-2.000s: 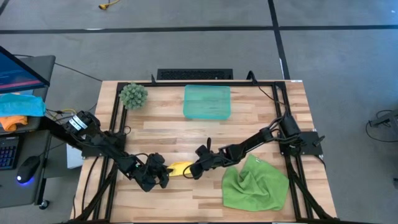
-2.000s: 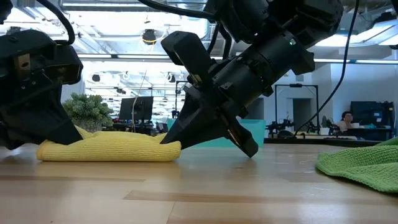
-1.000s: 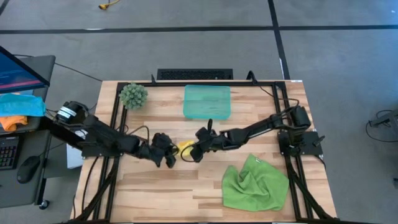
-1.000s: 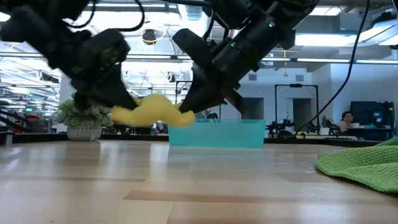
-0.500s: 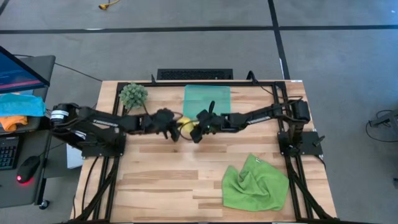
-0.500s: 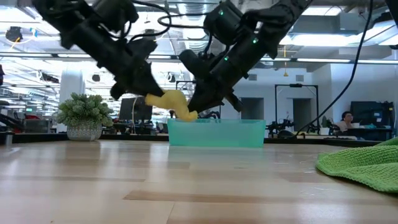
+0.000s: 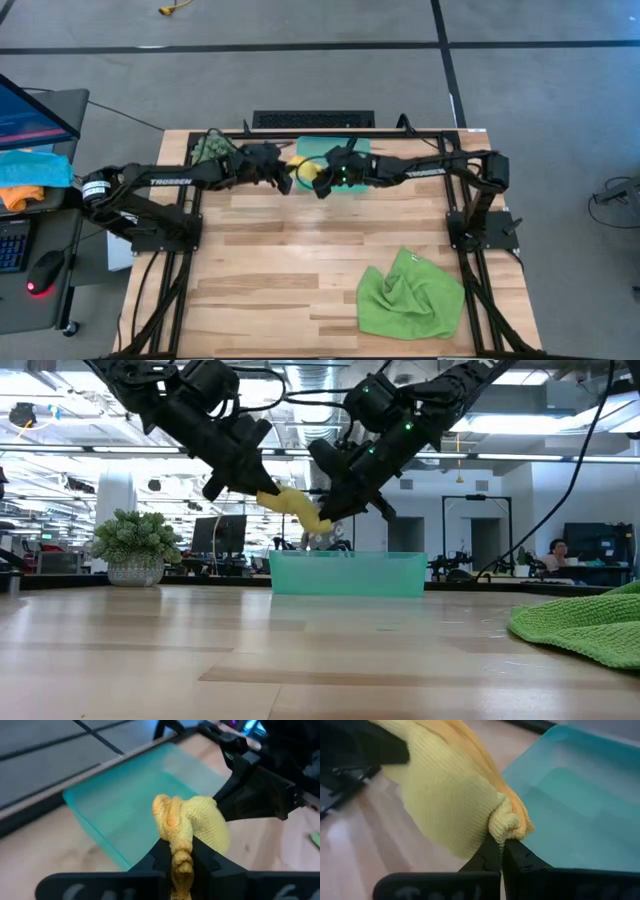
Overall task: Roll microfiber towels into tight, uniform cylinder then place into a basket
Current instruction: Put the yellow microfiber cloth into the green bin
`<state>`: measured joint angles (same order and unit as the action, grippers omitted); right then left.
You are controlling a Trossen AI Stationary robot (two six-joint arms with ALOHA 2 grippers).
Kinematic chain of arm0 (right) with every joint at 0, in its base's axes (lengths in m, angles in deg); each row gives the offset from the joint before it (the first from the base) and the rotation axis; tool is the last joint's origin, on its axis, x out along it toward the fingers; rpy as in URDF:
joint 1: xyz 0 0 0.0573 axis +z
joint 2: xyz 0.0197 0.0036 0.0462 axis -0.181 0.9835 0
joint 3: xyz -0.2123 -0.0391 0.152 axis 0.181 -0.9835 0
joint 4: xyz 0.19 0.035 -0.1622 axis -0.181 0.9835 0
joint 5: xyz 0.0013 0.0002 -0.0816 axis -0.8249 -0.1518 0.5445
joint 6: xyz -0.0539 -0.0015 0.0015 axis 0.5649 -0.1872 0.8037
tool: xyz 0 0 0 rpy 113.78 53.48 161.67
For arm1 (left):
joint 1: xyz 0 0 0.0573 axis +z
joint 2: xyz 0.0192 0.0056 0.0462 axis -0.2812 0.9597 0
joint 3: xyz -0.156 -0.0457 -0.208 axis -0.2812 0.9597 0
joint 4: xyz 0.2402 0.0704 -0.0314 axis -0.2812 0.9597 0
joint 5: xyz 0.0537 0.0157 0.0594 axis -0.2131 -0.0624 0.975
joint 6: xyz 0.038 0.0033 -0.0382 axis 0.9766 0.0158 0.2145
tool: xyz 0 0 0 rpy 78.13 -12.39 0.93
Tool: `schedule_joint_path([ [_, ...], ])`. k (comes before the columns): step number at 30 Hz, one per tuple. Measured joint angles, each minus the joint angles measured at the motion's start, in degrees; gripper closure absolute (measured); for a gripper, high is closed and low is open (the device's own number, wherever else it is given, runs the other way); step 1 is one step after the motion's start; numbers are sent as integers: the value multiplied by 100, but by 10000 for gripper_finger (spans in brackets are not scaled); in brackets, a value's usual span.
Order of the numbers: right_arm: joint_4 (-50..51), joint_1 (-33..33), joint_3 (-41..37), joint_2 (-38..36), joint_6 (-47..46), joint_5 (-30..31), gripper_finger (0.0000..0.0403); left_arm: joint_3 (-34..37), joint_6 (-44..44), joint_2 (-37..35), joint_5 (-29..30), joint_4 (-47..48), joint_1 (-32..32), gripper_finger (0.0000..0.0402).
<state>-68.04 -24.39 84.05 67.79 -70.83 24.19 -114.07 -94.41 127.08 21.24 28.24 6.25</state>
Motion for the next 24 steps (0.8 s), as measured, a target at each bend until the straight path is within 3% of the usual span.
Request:
schedule_joint_path([
  [5,-7,-377,12,-3,232,-21,391,-126,51,41,-15,-27,350,386],
  [9,81,-552,7,54,346,-24,392,-159,44,500,-14,-376,457,390],
  [15,183,-677,-2,54,475,-18,392,-912,137,1633,-188,-440,662,385],
  [24,773,-1243,-2,54,672,-23,392,-1952,297,2685,-555,140,835,385],
])
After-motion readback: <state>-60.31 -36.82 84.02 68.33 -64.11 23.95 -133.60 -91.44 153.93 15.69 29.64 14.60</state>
